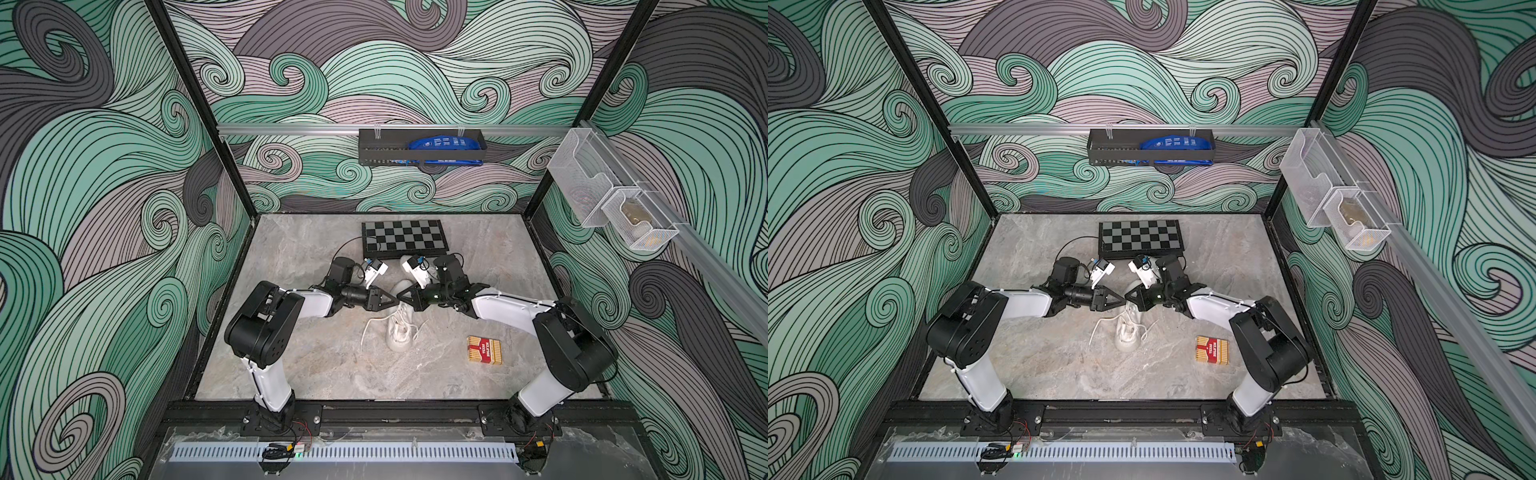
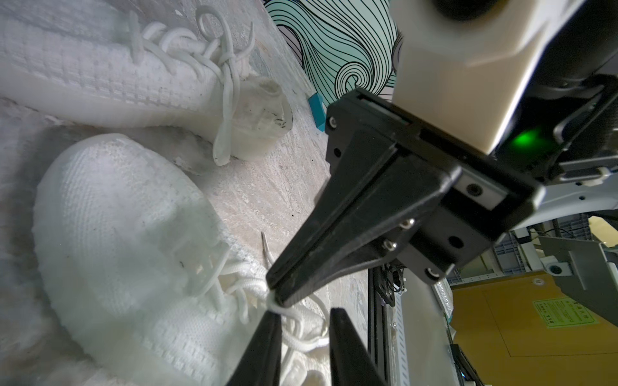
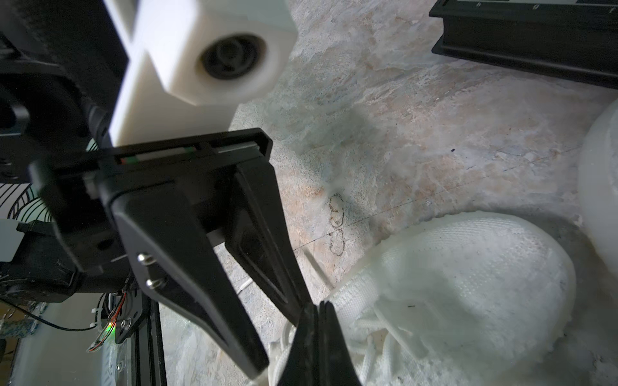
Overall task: Tie the shoes
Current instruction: Wrap the shoelace around the shoelace.
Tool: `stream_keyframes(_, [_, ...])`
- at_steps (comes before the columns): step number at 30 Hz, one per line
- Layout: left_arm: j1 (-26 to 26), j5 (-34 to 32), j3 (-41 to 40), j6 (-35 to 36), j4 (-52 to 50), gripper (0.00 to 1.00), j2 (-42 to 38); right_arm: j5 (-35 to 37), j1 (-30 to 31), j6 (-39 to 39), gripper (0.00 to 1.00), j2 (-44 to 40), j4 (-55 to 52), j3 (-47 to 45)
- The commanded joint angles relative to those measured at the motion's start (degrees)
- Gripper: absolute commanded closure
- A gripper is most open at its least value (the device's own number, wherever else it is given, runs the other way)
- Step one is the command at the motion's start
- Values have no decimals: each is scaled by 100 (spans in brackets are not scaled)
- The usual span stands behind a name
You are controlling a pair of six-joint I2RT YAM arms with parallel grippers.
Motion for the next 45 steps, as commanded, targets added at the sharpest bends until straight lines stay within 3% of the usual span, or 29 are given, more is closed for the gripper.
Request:
stream_keyframes(1, [25,211,-27,-259,507,86,37,-197,6,-37,100,93,54,71])
stream_keyframes(6, [37,139,-76,-169,411,100,-37,-244,-23,-28,100,70,81,58])
stream_keyframes(13, [81,-35,-93,-127,350,100,-86,-295,-121,-46,100,-168,85,-94])
stream_keyframes(14, [86,-2,-94,-106,322,95,-96,-322,-147,-46,100,-185,80,-123])
stream_keyframes(16, [87,1,-92,-52,237,73,-91,-344,-155,-28,100,-224,91,-170])
stream_keyframes(20, [34,119,-103,-37,241,65,-35,-358,-157,24,100,-250,125,-209])
stream_keyframes(30, [-7,76,20,-178,485,74,119,-456,-167,60,100,-266,125,-231])
stream_keyframes(41, [-107,249,-32,-299,596,75,277,-433,-185,139,100,-243,170,-221])
stream_keyframes(45, [-181,262,-59,-235,522,82,247,-430,-189,156,100,-230,168,-215])
